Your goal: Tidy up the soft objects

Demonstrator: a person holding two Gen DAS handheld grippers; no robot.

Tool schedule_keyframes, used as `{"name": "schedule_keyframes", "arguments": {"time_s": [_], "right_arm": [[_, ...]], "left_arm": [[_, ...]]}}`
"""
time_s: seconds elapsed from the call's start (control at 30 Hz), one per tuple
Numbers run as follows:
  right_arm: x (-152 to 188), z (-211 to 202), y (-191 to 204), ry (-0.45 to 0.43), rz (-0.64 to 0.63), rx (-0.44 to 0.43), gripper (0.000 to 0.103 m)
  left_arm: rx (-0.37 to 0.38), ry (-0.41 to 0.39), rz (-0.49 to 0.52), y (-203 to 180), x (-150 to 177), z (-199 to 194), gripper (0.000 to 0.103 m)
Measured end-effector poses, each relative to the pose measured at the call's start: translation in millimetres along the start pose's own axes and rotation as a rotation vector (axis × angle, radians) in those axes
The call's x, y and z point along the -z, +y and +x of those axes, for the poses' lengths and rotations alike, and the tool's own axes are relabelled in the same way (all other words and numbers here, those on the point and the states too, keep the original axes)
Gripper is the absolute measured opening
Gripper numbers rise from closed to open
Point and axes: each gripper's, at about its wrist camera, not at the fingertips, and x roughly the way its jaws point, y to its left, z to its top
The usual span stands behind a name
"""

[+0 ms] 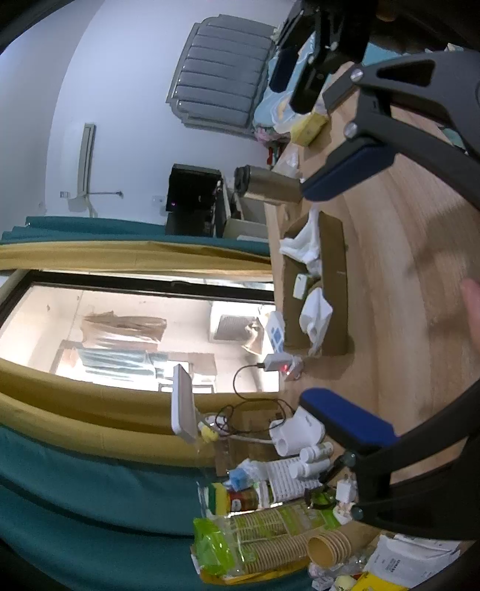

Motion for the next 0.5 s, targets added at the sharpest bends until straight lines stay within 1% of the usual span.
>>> {"name": "schedule_keyframes", "arguments": {"time_s": [0.5], "right_arm": [[0.2, -4.7, -6.3, -0.012, 0.014, 0.004, 0.076]], "left_arm": [[0.01, -0.008, 0.01, -7.9, -3.2, -2.4, 0.102]]}}
